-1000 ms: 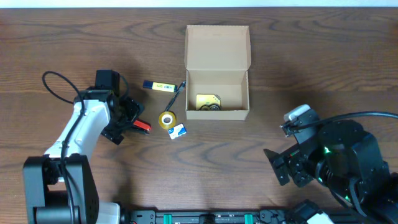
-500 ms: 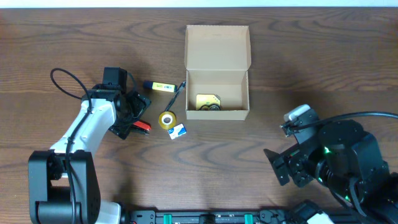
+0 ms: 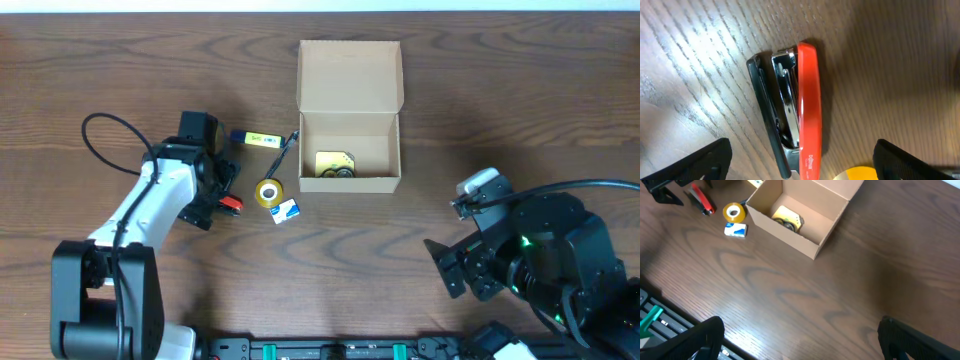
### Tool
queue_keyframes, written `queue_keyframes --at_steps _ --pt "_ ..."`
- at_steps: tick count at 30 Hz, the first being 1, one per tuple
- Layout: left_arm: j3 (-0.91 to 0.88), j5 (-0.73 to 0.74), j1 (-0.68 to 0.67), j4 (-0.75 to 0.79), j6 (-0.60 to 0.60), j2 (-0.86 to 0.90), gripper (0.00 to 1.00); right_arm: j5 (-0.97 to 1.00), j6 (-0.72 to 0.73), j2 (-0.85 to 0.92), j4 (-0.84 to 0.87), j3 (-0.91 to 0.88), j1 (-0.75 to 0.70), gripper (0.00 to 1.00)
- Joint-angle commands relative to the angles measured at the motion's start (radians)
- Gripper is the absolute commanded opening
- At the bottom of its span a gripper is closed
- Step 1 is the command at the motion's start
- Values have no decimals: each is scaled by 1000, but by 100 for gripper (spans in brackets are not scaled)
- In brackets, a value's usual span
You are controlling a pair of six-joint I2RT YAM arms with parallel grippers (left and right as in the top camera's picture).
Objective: Pack container
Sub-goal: 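Move the left gripper down over the red stapler, then close the left gripper on the red stapler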
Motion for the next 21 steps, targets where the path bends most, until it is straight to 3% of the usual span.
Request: queue_keyframes --at_steps 1,15,21 --pt "-7 -68 -10 -4 -65 16 89 0 14 -2 1 -1 -16 99" --pt "-8 -44 -10 23 -90 92 91 0 14 -2 1 -1 -16 99" --pt "-8 -48 -10 27 -89 104 76 0 14 -2 1 -1 -16 99"
